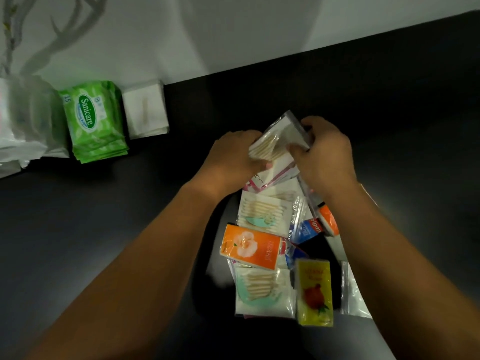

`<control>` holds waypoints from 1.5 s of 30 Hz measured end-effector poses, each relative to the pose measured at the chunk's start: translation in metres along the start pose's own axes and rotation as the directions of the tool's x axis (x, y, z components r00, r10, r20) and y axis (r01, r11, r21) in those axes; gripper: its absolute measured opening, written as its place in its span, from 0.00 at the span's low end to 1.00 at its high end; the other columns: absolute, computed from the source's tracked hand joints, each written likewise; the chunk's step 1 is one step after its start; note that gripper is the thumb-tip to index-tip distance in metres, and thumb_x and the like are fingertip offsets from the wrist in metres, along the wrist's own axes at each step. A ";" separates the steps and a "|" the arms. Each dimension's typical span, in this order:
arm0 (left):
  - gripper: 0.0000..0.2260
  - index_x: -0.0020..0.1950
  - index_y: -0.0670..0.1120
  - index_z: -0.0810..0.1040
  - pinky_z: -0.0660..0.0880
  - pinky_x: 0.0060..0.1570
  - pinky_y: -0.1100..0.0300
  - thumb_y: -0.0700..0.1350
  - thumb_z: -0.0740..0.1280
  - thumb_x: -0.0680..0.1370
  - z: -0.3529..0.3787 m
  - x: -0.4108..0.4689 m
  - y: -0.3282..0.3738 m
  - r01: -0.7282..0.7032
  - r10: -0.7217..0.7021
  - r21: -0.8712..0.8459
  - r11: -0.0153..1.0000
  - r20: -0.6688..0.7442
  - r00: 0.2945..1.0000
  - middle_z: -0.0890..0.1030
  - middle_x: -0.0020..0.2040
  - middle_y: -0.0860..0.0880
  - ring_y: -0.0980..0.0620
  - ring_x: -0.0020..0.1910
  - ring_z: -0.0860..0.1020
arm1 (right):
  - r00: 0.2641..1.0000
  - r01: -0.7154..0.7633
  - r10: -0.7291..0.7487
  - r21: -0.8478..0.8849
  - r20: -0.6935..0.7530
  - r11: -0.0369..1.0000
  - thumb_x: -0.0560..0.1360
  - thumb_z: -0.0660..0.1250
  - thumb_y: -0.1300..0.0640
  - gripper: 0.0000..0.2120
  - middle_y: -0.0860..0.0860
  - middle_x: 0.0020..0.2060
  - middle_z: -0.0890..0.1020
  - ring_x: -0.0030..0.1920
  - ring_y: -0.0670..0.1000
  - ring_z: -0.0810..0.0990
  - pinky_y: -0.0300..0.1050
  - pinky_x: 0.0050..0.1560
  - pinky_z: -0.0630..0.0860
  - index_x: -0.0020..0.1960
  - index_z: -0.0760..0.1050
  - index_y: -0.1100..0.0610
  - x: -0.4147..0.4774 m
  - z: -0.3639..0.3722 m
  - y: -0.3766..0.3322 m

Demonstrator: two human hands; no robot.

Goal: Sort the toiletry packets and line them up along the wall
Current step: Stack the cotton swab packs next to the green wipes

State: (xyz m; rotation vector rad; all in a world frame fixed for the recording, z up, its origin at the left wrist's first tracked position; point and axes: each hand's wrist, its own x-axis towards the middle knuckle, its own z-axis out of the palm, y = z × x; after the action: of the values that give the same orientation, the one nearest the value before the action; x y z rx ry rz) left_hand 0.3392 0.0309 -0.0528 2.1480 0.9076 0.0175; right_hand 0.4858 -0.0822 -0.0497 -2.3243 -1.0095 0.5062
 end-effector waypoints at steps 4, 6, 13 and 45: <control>0.09 0.60 0.48 0.80 0.79 0.51 0.63 0.47 0.67 0.81 -0.015 -0.008 -0.006 -0.016 0.004 -0.149 0.989 -0.076 0.997 0.84 0.52 0.55 0.62 0.49 0.81 | 0.996 0.016 0.011 0.291 -0.090 0.957 0.76 0.70 0.58 0.19 0.46 0.51 0.80 0.45 0.39 0.79 0.26 0.43 0.74 0.66 0.74 0.55 0.002 -0.004 -0.022; 0.08 0.59 0.46 0.81 0.79 0.53 0.64 0.46 0.67 0.81 -0.026 -0.011 -0.016 -0.039 0.006 -0.207 0.977 -0.157 0.988 0.84 0.52 0.53 0.61 0.50 0.82 | 0.991 0.036 0.021 0.413 -0.131 0.910 0.76 0.71 0.57 0.20 0.44 0.46 0.80 0.45 0.38 0.80 0.29 0.44 0.77 0.66 0.73 0.55 0.006 0.000 -0.036; 0.06 0.53 0.40 0.80 0.78 0.48 0.63 0.41 0.70 0.78 -0.062 -0.025 -0.051 -0.136 -0.070 -0.355 0.925 -0.512 0.856 0.85 0.46 0.49 0.57 0.46 0.84 | 0.991 0.047 -0.089 0.377 0.096 0.925 0.79 0.67 0.53 0.06 0.46 0.45 0.83 0.41 0.41 0.82 0.30 0.39 0.77 0.53 0.79 0.54 0.009 0.046 -0.098; 0.14 0.60 0.47 0.80 0.62 0.55 0.46 0.44 0.63 0.76 -0.123 -0.010 -0.116 0.475 -0.123 0.505 0.721 -0.582 0.804 0.79 0.58 0.45 0.37 0.63 0.68 | 0.905 0.354 -0.347 0.017 0.248 0.935 0.75 0.69 0.52 0.13 0.54 0.50 0.83 0.49 0.53 0.81 0.43 0.46 0.75 0.53 0.78 0.60 0.077 0.147 -0.177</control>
State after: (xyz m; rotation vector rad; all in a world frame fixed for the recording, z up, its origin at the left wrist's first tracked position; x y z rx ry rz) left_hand 0.2257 0.1569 -0.0433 2.6265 1.8103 0.1403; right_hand 0.3610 0.1255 -0.0636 -2.0680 -1.5264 0.6465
